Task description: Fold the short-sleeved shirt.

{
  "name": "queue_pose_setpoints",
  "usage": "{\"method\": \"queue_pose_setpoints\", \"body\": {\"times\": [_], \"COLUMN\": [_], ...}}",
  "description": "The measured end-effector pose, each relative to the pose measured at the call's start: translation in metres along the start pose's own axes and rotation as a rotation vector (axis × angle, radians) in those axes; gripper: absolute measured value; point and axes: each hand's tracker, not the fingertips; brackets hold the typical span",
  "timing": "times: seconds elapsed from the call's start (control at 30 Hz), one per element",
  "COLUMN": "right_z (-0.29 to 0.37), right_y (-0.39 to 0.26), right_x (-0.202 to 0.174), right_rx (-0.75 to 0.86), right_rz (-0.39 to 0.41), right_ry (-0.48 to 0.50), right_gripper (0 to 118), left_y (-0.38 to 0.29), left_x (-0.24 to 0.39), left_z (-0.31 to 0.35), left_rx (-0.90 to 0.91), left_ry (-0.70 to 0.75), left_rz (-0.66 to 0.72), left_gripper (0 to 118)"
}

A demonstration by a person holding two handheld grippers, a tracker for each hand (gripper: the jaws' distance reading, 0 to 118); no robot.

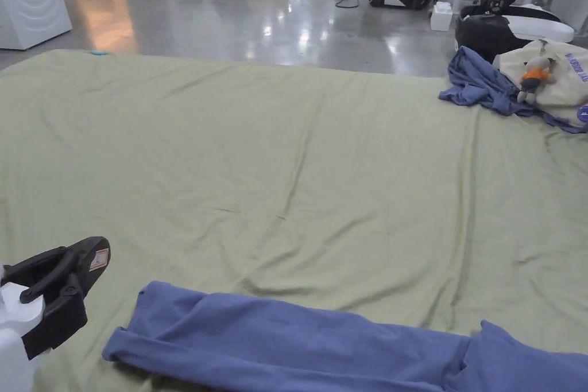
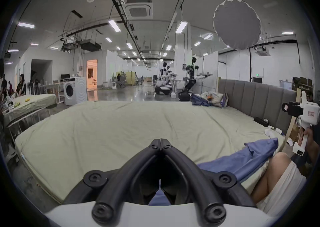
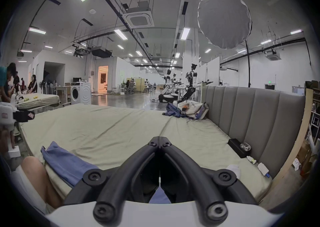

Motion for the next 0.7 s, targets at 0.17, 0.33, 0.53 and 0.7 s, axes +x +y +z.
{"method": "queue_pose_setpoints", "body": {"times": [0.17, 0.33, 0.53, 0.7], "right_z": [-0.005, -0.007, -0.005, -0.007], "right_y": [0.004, 0.007, 0.006, 0.005], "right_x": [-0.007, -0.012, -0.012, -0.014], "right_rx": [-0.015, -0.018, -0.036, -0.047], "right_rz": [0.022, 0.023, 0.030, 0.028], "right_ry": [0.028, 0.050, 0.064, 0.079], "right_gripper": [2, 2, 2, 2], "left_y": [0.002, -0.015, -0.027, -0.039], "left_x": [-0.036, -0.064, -0.072, -0.060], "left_z": [-0.055, -0.105, -0.136, -0.155], "left_rx": [-0.373, -0.599, -0.699, -0.782], "left_ry": [-0.198, -0.195, -0.323, -0.310], "left_rz": [0.147, 0.179, 0.264, 0.220], "left_gripper": [76, 101, 101, 101]}}
